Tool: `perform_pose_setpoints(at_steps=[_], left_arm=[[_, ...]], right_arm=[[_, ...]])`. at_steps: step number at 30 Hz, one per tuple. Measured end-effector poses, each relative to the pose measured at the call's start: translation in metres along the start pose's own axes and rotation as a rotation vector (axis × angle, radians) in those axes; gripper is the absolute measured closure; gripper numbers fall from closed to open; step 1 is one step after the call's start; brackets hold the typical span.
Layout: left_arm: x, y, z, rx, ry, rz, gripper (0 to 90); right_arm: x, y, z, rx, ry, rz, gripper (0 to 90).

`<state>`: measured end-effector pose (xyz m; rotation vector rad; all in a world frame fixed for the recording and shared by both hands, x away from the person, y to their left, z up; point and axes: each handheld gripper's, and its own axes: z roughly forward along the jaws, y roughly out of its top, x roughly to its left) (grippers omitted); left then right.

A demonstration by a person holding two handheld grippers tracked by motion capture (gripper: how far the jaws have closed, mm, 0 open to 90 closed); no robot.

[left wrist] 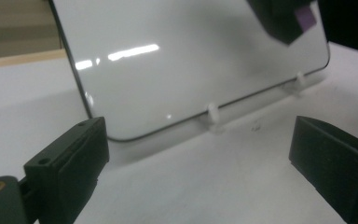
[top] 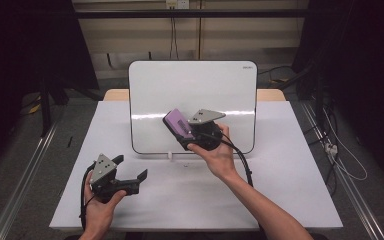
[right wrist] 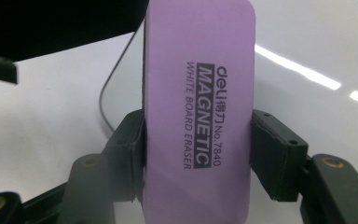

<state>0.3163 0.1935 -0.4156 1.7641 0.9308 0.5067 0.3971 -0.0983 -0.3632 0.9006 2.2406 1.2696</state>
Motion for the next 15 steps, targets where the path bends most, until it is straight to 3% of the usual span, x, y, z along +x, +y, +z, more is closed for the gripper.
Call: perform_pose_setpoints(at_steps=[6,9,13,15], left_arm=[[-0.008,0.012,0.006,-0.042,-0.016,-0.025,7.6],[-0.012,0.018,0.010,-0.053,-0.019,-0.015,8.5],[-0.014,0.028,0.017,-0.131,-0.039,-0.049,5.2],[-0.015,0.032,0.022,-0.171,-0.046,-0.094,5.8]], right_arm=[[0.004,-0.013,-0.002,-0.030,0.039,0.019,41.0],[0.006,-0.020,-0.002,-0.068,0.059,0.038,41.0],[0.008,-0.029,-0.001,-0.103,0.076,0.086,41.0],[0.009,-0.033,0.000,-0.107,0.079,0.095,41.0]])
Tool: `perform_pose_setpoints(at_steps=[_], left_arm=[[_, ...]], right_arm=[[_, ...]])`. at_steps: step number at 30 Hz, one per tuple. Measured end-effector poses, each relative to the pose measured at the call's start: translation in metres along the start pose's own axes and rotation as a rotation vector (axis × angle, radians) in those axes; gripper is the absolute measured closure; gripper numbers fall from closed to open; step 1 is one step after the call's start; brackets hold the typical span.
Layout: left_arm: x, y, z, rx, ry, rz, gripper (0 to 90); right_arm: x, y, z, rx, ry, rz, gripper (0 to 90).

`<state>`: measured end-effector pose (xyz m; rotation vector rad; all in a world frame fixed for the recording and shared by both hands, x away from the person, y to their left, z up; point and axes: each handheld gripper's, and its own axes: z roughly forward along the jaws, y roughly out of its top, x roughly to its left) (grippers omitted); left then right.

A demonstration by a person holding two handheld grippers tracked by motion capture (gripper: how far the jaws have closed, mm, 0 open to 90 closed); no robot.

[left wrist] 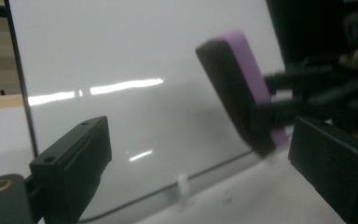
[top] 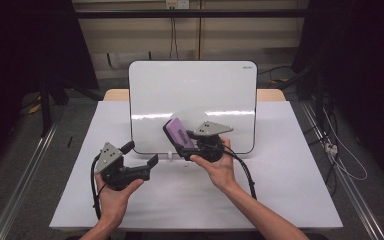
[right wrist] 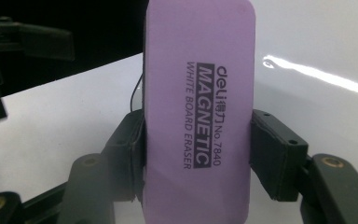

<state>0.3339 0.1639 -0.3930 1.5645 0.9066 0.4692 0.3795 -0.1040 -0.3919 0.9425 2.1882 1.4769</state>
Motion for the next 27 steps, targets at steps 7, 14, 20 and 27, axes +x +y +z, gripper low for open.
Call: perform_pose_setpoints(at_steps=[7,14,20,27], left_arm=[[-0.003,0.003,0.024,-0.076,-0.034,-0.031,13.2],[-0.007,0.001,0.039,-0.125,-0.053,-0.082,26.0],[-0.012,-0.002,0.049,-0.148,-0.069,-0.126,37.2],[-0.017,-0.004,0.056,-0.156,-0.067,-0.168,51.1]], right_arm=[[0.000,-0.004,-0.001,-0.028,-0.002,0.042,40.9],[0.003,-0.005,0.000,-0.040,-0.001,0.052,41.0],[0.007,-0.007,0.003,-0.036,-0.014,0.050,40.9],[0.010,-0.008,0.005,-0.030,-0.021,0.026,40.9]])
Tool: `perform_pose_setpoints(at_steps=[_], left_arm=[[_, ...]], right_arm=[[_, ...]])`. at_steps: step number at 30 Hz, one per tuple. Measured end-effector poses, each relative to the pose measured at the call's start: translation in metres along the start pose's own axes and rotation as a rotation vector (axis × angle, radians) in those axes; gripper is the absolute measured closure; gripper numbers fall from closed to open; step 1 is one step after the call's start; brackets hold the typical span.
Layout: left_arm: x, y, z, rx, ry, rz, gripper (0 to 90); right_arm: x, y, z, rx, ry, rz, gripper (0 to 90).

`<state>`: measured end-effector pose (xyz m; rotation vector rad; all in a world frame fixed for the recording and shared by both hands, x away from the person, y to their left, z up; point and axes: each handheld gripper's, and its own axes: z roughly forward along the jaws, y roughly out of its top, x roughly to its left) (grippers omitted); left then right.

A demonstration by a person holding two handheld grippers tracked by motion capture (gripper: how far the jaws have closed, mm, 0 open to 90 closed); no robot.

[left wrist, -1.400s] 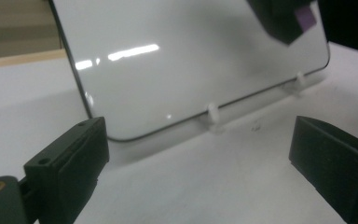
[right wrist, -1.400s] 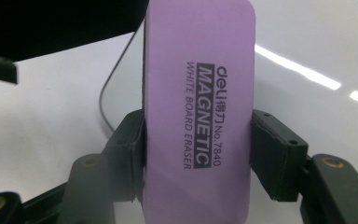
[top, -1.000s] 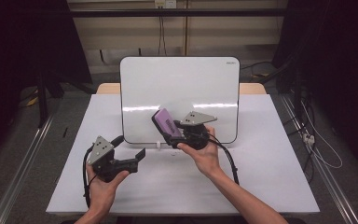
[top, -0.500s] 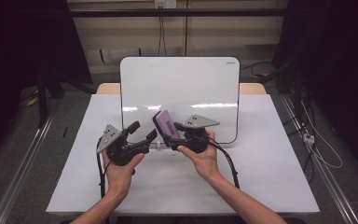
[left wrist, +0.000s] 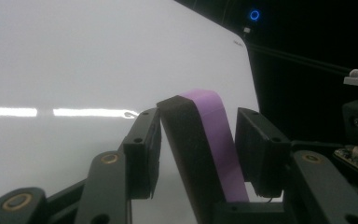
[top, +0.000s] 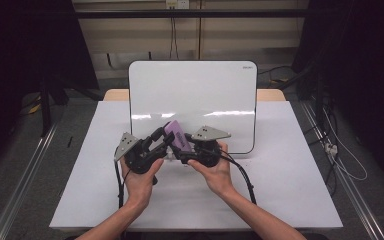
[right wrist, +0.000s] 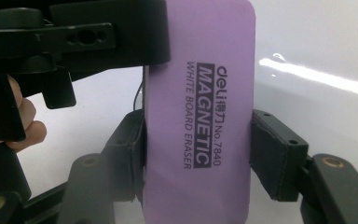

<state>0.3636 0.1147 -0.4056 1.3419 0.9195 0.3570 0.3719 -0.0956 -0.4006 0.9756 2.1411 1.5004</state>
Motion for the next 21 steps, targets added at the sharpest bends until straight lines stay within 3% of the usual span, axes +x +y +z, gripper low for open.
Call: perform_pose_setpoints(at_steps=[8,15,18,21], left_arm=[[0.0014,-0.0009,0.0035,0.024,-0.010,-0.059,58.6],[0.0013,0.0039,0.0043,0.054,-0.024,-0.028,62.6],[0.0027,0.0035,0.0056,0.056,-0.024,-0.038,63.1],[0.0035,0.0056,0.0062,0.053,-0.024,-0.017,63.3]], right_arm=[[0.0018,-0.0032,0.0019,-0.003,-0.024,-0.005,40.3],[0.0027,-0.0034,-0.0008,-0.005,-0.021,-0.020,36.2],[0.0028,-0.0034,-0.0013,0.007,-0.028,-0.037,30.6],[0.0028,-0.0042,-0.0010,0.019,-0.019,-0.036,25.0]])
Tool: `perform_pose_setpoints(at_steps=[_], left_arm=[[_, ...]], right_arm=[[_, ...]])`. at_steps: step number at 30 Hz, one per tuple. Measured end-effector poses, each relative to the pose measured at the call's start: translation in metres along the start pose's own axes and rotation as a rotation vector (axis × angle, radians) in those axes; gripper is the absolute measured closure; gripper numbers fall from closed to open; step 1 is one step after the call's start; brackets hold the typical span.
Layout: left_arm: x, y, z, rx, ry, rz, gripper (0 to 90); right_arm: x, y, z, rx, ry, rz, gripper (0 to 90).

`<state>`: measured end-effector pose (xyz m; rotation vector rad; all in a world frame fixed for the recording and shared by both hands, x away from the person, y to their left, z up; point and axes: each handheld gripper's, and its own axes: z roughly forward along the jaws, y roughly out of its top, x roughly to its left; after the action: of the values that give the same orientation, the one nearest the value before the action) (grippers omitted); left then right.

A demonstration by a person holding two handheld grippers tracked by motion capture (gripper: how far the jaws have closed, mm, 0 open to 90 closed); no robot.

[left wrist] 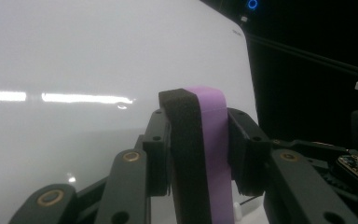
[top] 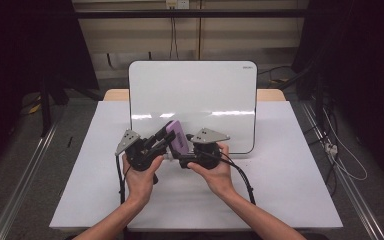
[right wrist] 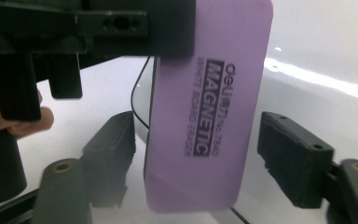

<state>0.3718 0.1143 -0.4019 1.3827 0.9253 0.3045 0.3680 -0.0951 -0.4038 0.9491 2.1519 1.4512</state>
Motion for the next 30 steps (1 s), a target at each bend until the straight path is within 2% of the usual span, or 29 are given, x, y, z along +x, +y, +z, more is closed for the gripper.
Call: perform_pose_setpoints(at_steps=[2,4,6,8,9,13,16,17,19,21,24,27,28,30], left_arm=[[0.001,0.003,-0.002,-0.001,-0.002,0.002,63.4],[0.001,0.006,-0.004,0.000,0.003,0.027,63.4],[0.001,0.008,-0.007,0.012,-0.005,0.072,63.5],[0.001,0.009,-0.008,0.017,-0.003,0.086,63.6],[0.001,0.010,-0.009,0.025,-0.006,0.108,63.7],[0.002,0.012,-0.012,0.039,0.004,0.142,63.9],[0.002,0.015,-0.014,0.044,0.018,0.162,63.9],[0.002,0.016,-0.016,0.059,0.019,0.183,63.9],[0.001,0.017,-0.017,0.073,0.027,0.199,63.9],[0.001,0.018,-0.019,0.081,0.029,0.210,64.0],[0.003,0.020,-0.020,0.108,0.047,0.233,64.1],[0.004,0.021,-0.022,0.119,0.060,0.258,64.2],[0.005,0.022,-0.022,0.138,0.062,0.270,64.1],[0.006,0.023,-0.023,0.139,0.070,0.283,64.1]], right_arm=[[0.000,0.000,0.000,0.013,0.003,-0.002,20.7],[-0.002,-0.001,-0.004,0.007,0.007,-0.001,19.2],[-0.004,-0.002,-0.008,0.011,0.004,0.003,18.4],[-0.009,0.000,-0.013,0.011,0.005,-0.002,17.8],[-0.010,0.000,-0.015,0.007,0.004,0.000,17.0],[-0.020,0.000,-0.027,-0.004,-0.031,0.015,8.8],[-0.026,-0.004,-0.034,0.000,-0.056,0.019,6.3],[-0.030,-0.005,-0.038,-0.006,-0.064,0.030,6.1],[-0.036,-0.008,-0.044,-0.007,-0.084,0.041,3.4],[-0.041,-0.013,-0.052,0.008,-0.116,0.042,3.8],[-0.048,-0.023,-0.063,0.024,-0.115,0.067,4.4],[-0.053,-0.033,-0.074,0.031,-0.147,0.079,4.4],[-0.055,-0.035,-0.078,0.038,-0.159,0.083,4.4],[-0.060,-0.039,-0.086,0.047,-0.189,0.075,4.6]])
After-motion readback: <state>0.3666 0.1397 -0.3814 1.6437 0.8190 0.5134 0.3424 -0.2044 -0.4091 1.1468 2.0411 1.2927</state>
